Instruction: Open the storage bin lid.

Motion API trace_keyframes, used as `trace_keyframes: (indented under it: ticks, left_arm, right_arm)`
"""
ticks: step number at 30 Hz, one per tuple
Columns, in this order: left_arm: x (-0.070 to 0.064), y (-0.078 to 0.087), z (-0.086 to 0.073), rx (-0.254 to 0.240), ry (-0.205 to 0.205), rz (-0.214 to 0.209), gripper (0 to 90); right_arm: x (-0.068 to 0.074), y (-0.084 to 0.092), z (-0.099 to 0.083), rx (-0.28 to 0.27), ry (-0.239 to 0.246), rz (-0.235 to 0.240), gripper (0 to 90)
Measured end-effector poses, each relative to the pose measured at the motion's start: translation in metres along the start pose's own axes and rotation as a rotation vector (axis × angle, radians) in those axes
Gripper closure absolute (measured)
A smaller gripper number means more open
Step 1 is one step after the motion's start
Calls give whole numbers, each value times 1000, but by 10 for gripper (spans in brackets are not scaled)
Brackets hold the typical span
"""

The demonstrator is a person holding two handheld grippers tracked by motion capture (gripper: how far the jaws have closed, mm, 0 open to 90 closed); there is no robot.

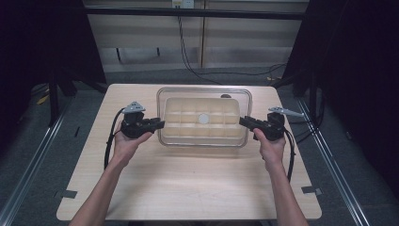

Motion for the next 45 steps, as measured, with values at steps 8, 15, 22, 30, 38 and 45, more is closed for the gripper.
trace_keyframes:
  ticks: [8,15,22,30,38,45]
  left_arm:
    - [2,5,-2,-10,35,-14,726]
    - [3,8,-2,-13,40,0,723]
    - [-2,13,2,-25,32,-2,724]
    - [-7,20,4,-29,10,6,724]
    - [-14,27,7,-42,17,0,725]
    - [-23,32,3,-27,9,-17,730]
  right_arm:
    - [4,1,10,-110,-74,50,694]
    - [14,3,19,-75,-20,43,697]
    - [17,9,21,-58,-3,45,700]
    - [24,16,22,-40,21,58,704]
    - [27,24,22,-37,26,68,707]
    - [28,33,15,-16,22,77,706]
Point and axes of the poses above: each handheld gripper's, and its own axes: y roughly backward along the jaws, z roughly out of its top, x roughly to its left, the point moved 7 cm from there along -y, roughly forward along the jaws, and after that the axes turned 8 degrees about -x, right-handed, at the moved point
